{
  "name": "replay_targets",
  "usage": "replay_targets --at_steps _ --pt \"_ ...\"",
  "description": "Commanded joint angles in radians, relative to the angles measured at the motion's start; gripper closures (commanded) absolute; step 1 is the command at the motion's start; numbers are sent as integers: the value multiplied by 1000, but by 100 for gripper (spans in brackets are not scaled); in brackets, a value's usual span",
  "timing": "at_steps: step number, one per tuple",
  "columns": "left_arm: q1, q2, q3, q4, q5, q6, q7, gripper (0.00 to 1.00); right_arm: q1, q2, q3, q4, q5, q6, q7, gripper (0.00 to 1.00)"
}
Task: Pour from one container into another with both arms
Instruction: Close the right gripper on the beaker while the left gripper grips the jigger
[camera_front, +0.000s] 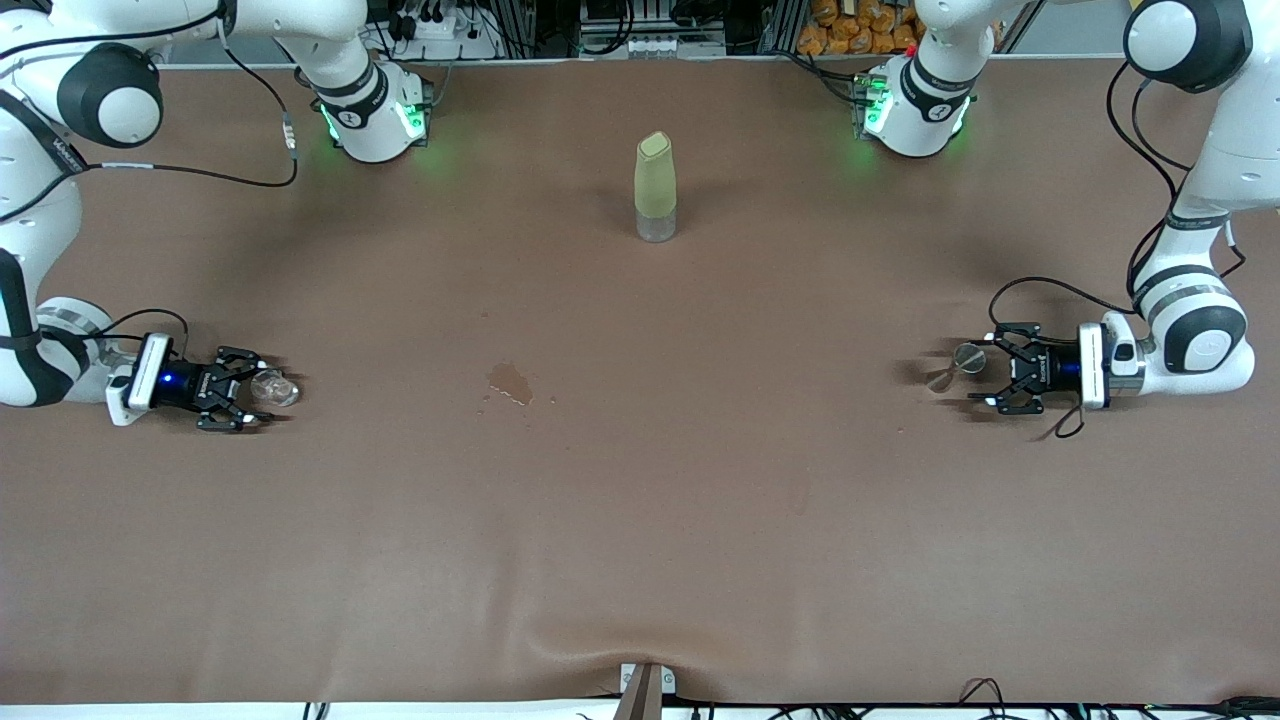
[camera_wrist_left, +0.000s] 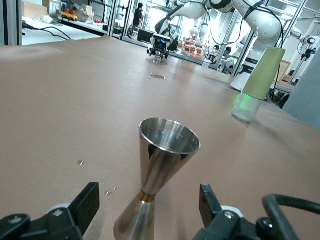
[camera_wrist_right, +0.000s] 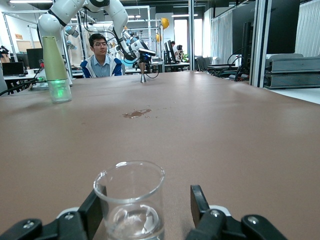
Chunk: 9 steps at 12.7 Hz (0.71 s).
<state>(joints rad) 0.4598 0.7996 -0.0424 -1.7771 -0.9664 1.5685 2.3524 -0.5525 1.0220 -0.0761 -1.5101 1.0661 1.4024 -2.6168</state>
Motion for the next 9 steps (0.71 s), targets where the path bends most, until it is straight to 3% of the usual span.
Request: replay_targets --at_steps 1,6,9 --pt "-1 12 -2 -10 -26 -4 30 24 0 15 -1 19 20 -7 3 24" --pt "-6 21 -2 -10 -28 7 38 29 -3 15 -1 19 18 -7 -6 28" --pt "-13 20 -2 -10 -40 10 41 35 -3 15 -1 19 17 -7 3 40"
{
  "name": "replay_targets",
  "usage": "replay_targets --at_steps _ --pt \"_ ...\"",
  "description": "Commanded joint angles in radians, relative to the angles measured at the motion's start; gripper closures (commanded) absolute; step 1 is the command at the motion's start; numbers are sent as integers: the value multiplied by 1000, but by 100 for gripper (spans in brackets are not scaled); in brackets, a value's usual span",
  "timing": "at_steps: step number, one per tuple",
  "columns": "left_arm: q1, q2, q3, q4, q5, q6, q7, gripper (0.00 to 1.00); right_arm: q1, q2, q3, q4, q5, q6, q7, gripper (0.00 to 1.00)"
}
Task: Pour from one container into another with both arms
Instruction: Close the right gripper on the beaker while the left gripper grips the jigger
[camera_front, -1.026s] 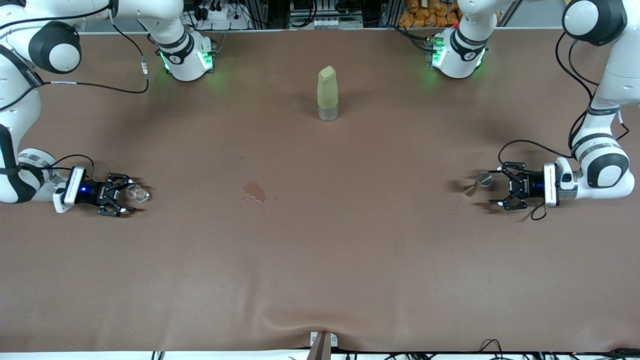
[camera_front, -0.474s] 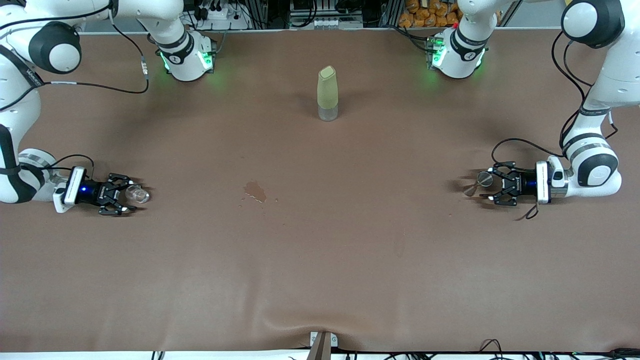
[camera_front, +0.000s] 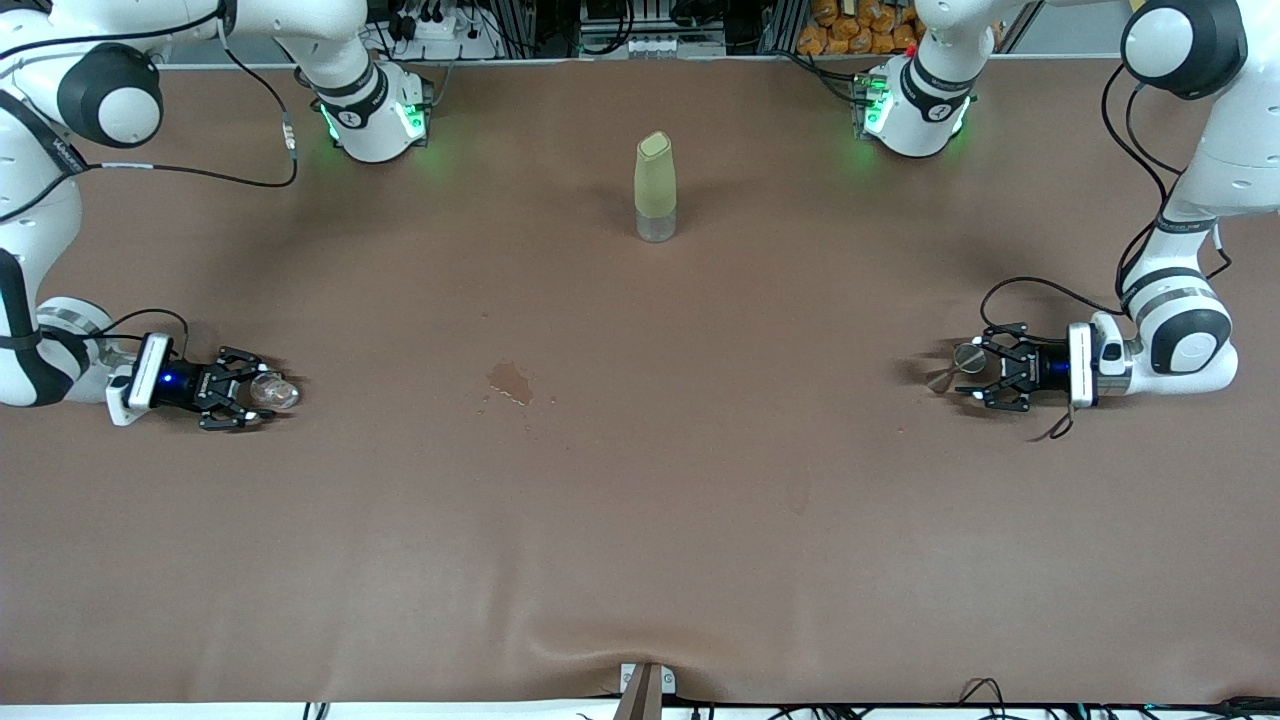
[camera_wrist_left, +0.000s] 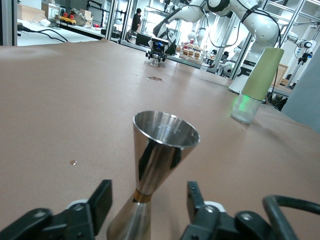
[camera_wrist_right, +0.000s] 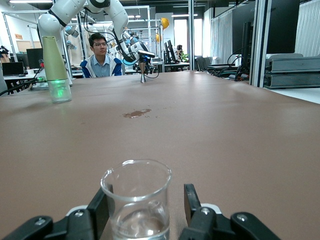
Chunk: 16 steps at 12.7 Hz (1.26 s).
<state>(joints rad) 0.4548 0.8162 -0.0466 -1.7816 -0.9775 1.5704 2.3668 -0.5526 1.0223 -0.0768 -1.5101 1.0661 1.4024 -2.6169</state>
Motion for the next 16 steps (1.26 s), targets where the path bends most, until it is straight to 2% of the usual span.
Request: replay_targets --at_steps 1,3,5,8,9,10,12,16 --pt "-8 3 2 -5 -30 10 29 35 -3 15 0 19 17 -6 3 44" --pt "-15 5 2 -7 -32 22 31 35 -4 15 0 19 17 -6 3 49" --pt "-15 9 2 -7 -32 25 31 35 -4 15 0 18 17 -6 3 60" --pt "-16 11 1 -7 -35 25 32 36 -4 12 0 19 18 -11 5 60" --pt "-18 11 1 -8 -43 25 34 40 -4 6 0 21 20 -14 6 64" --pt "-21 9 1 -12 -44 25 37 44 -1 -8 0 22 17 -17 14 73" --pt "-21 9 -1 -12 -44 25 37 46 7 -39 0 27 12 -49 55 78" --pt "-21 5 1 -10 -44 26 37 77 22 -54 0 71 12 -117 116 78"
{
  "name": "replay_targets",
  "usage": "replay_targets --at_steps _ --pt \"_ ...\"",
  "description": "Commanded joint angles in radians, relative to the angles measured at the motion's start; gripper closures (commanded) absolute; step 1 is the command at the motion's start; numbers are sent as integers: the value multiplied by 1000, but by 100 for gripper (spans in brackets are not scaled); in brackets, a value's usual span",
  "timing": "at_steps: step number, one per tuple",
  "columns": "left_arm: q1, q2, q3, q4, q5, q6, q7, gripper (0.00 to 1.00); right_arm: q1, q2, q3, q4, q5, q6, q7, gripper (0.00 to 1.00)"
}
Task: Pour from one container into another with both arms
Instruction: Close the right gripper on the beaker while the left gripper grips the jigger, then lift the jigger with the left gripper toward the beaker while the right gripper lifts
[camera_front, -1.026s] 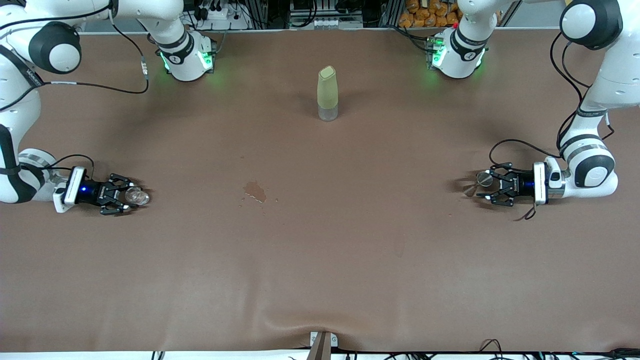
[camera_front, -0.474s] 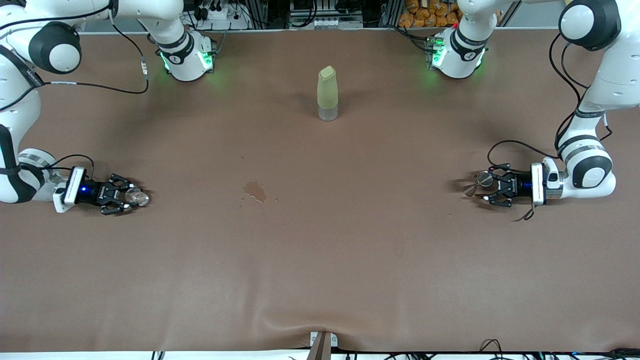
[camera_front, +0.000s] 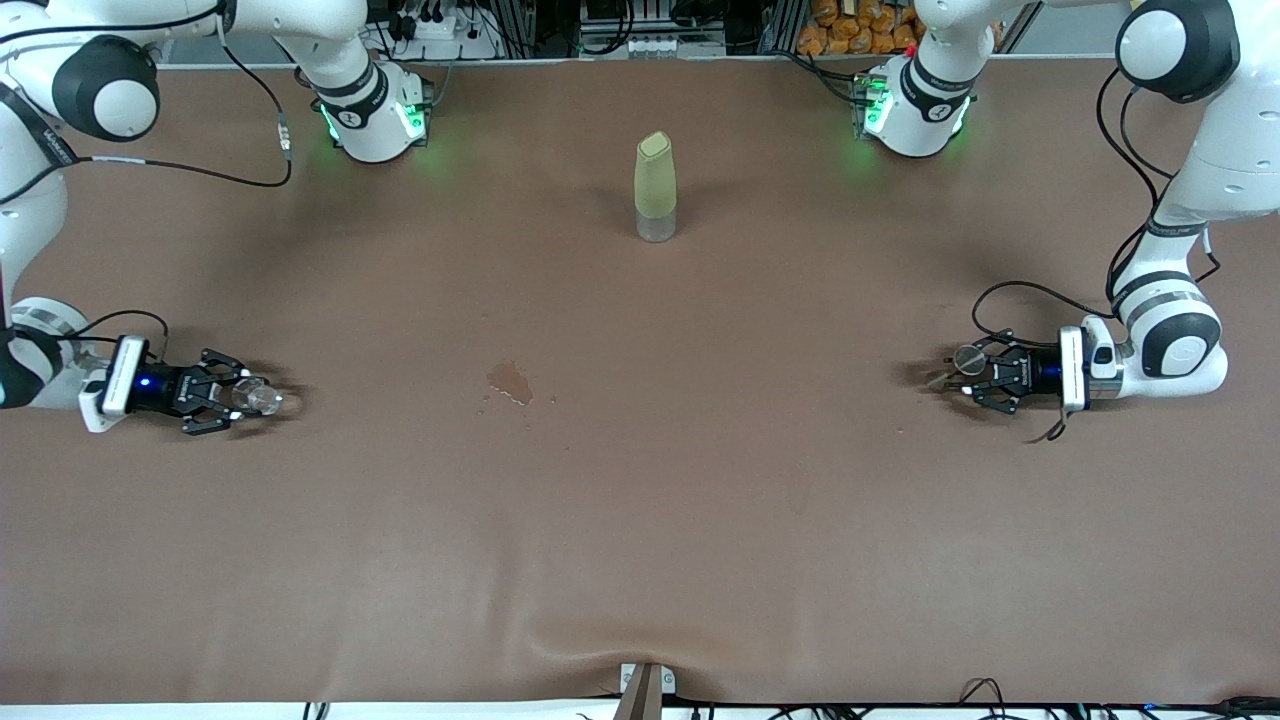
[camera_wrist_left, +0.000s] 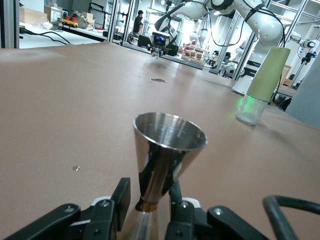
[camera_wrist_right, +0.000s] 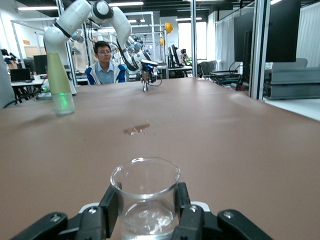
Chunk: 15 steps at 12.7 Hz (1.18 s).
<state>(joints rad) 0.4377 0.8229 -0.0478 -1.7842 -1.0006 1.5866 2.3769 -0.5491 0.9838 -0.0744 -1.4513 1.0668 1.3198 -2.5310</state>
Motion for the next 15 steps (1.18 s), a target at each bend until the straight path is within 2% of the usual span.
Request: replay_targets --at_steps 1,6,9,12,15 --pt "-4 -8 0 -4 -21 9 25 85 26 -17 -2 20 15 -36 37 78" --pt "-30 -62 -12 14 -23 22 1 96 48 -106 1 26 15 -53 179 77" --pt "-34 -119 -81 0 -59 61 -25 100 58 -152 13 26 16 -65 225 77" --pt "-66 -136 -202 -23 -174 169 -56 100 69 -195 22 34 16 -59 228 77" --pt "-221 -131 -225 -29 -362 313 -67 100 81 -257 24 46 16 -60 340 77"
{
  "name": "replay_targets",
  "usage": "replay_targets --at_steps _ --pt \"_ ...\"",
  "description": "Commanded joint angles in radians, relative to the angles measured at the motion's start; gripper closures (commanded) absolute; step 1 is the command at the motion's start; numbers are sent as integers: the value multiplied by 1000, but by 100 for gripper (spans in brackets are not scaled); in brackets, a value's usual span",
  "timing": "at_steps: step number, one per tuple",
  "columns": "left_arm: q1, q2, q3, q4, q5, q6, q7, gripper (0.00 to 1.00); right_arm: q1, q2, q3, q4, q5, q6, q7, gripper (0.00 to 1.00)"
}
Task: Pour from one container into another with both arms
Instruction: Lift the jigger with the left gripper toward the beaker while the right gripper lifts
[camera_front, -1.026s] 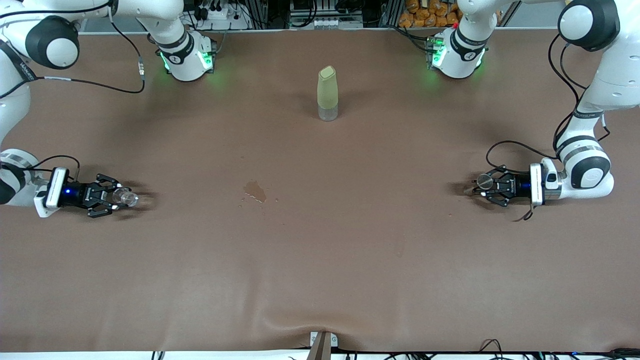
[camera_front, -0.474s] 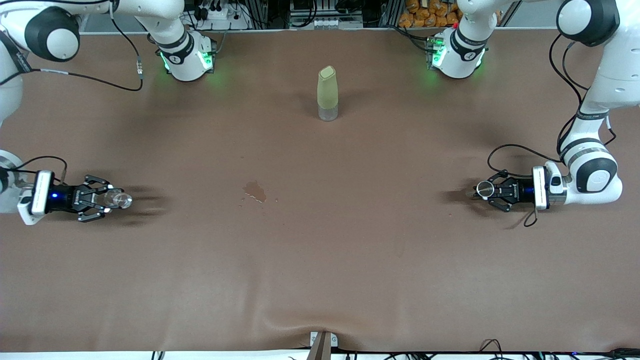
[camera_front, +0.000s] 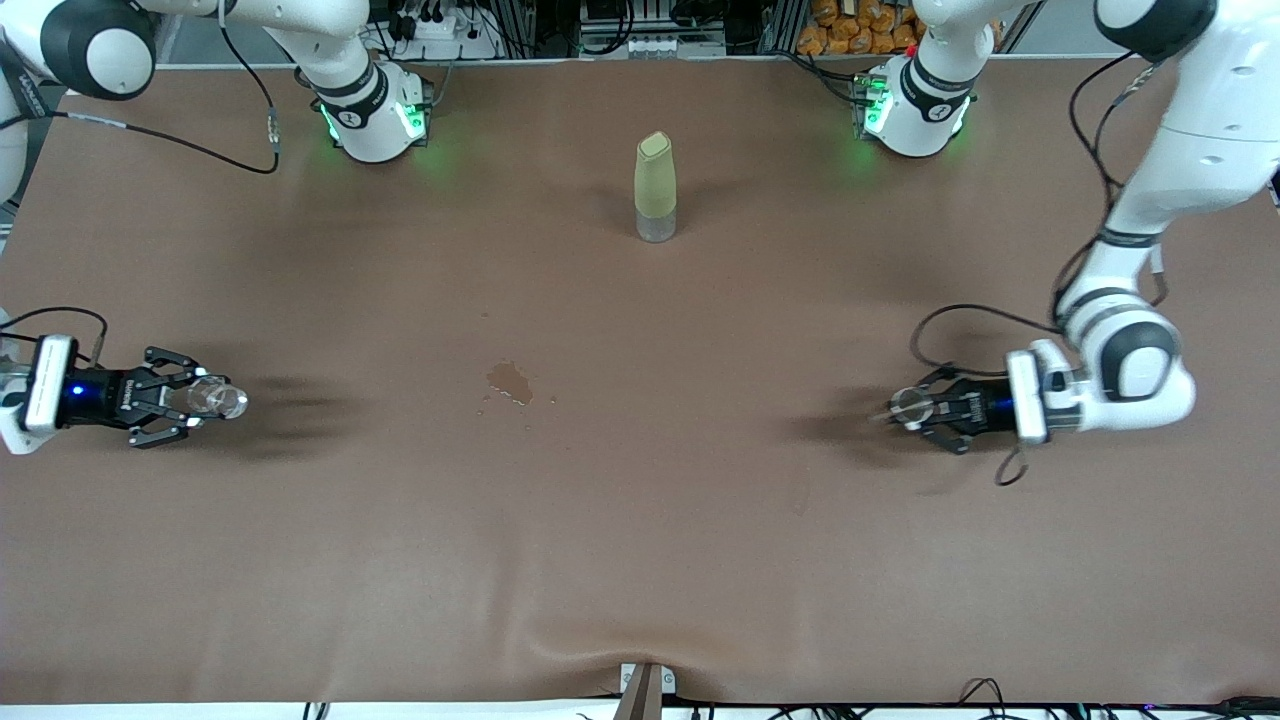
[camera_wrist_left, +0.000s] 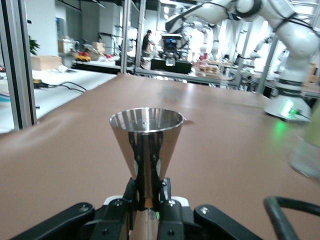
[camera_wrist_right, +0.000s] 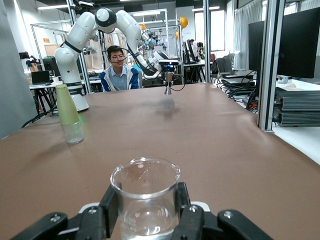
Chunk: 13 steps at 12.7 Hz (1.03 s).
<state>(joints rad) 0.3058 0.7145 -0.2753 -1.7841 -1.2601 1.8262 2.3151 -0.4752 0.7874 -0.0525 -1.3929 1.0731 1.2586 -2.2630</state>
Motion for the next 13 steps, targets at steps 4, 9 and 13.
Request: replay_targets --at_steps 4,9,13 --pt "-380 -26 2 -18 -410 316 10 100 55 -131 2 -14 13 1 166 77" --pt "-684 2 4 80 -694 606 17 100 142 -145 0 -55 57 53 171 77" --pt "-827 14 10 114 -791 714 30 100 213 -210 -1 -187 117 132 169 77"
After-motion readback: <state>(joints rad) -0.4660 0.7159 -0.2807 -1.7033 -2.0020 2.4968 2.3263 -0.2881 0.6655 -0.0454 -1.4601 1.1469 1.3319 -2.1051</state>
